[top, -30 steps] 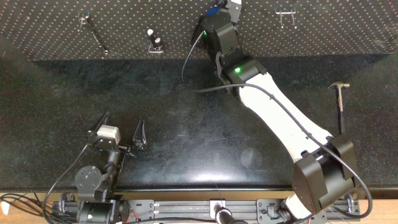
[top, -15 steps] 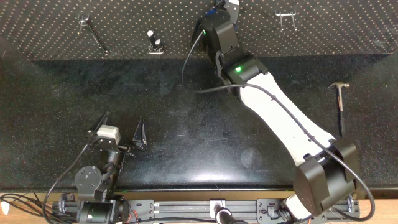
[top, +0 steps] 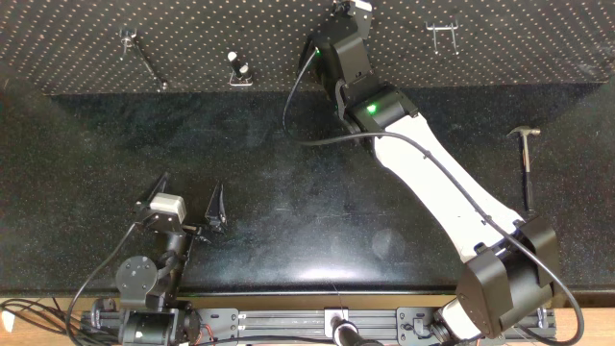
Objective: Place Tools Onto Pegboard
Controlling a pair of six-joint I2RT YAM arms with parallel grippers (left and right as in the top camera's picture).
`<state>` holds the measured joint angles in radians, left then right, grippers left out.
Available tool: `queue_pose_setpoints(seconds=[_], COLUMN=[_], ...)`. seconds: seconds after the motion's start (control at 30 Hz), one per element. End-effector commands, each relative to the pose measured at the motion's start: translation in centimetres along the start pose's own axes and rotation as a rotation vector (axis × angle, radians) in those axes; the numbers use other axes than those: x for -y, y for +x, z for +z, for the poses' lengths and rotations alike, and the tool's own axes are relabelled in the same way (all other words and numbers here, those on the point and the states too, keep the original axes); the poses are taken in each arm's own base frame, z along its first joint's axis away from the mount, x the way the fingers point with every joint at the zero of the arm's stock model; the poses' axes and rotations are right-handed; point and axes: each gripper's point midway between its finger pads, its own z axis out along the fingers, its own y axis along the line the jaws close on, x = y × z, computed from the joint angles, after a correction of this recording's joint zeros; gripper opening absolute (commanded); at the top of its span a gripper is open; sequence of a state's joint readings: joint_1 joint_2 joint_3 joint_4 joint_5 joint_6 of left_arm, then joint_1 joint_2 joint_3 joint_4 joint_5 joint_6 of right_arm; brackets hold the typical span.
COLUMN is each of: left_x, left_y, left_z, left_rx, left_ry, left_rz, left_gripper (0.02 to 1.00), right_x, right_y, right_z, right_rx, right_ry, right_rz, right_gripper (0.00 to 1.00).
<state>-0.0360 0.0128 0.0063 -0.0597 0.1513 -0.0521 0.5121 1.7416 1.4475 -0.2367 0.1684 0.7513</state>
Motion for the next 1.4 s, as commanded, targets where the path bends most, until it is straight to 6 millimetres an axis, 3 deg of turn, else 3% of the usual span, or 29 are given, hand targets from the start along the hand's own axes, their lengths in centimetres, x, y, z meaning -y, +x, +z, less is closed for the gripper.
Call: queue_pose_setpoints(seconds=[0.03,0.3,0.73,1.03,1.4], left_x=[0.3,0.3,0.3,0.3,0.3], left_y=[0.0,0.0,0.0,0.0,0.0], left_z=[-0.1,-0.1,-0.1,-0.1,-0.1], left_rx=[0.003,0.003,0.003,0.003,0.003], left_ry=[0.018,0.018,0.018,0.018,0.018], left_rz=[0.013,0.013,0.013,0.013,0.013], left_gripper=[0.996,0.996,0.996,0.996,0.996], right_x=[1.2,1.5,-2.4,-1.9,-0.8], right_y=[-1.9,-1.3,-0.6,0.9,0.5], right_z=[-0.4,1.1,1.1,1.1,0.2], right_rx=[0.082,0.078,0.006,-0.070,-0.095], right_ry=[0.057,0.064,-0.140,-0.129,-0.091], right_rz=[0.026,0.025,0.111,0.181,0.202], right_gripper=[0.345,0.345,0.343,0.340,0.338])
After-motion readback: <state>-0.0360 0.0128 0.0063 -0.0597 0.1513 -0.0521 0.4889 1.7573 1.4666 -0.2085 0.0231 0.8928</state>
